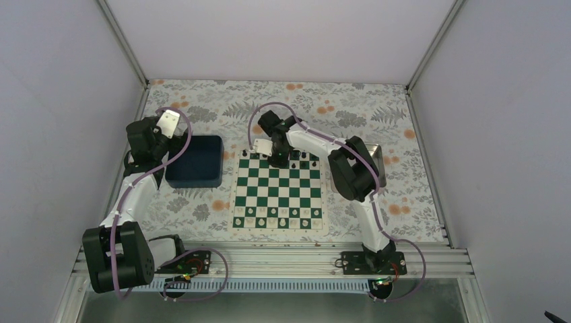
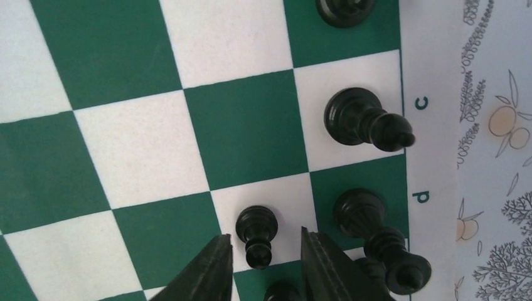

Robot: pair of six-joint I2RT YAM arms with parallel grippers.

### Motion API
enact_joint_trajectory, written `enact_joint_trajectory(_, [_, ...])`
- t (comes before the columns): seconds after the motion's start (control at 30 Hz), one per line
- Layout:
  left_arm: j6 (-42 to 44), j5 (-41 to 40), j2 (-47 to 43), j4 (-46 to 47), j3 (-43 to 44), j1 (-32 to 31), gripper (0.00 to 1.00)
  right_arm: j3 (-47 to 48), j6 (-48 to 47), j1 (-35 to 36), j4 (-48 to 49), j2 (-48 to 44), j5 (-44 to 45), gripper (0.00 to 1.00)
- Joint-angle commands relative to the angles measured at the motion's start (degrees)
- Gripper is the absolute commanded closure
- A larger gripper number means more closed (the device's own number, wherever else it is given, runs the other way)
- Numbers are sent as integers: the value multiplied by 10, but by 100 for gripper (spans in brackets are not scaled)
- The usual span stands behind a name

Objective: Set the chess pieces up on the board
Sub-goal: Place the chess piece on the chessboard.

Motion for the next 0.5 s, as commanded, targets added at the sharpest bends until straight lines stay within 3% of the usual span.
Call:
enact_joint_trajectory(0.0, [0,10,-8,13,-4,4,0,11,2,5,-1,-22,-22,69])
enact_joint_trajectory(0.17, [0,9,-7,12,-2,5,0,36,4,4,-37,-77,-44,70])
enact_joint_trajectory(0.3, [0,8,-9,12,-3,5,0,14,9,-11,-58,-150,-6,66])
enact_joint_trajectory(0.47, [0,6,-7,13,-2,5,0,-77,-2,-122,-67,-260,16,60])
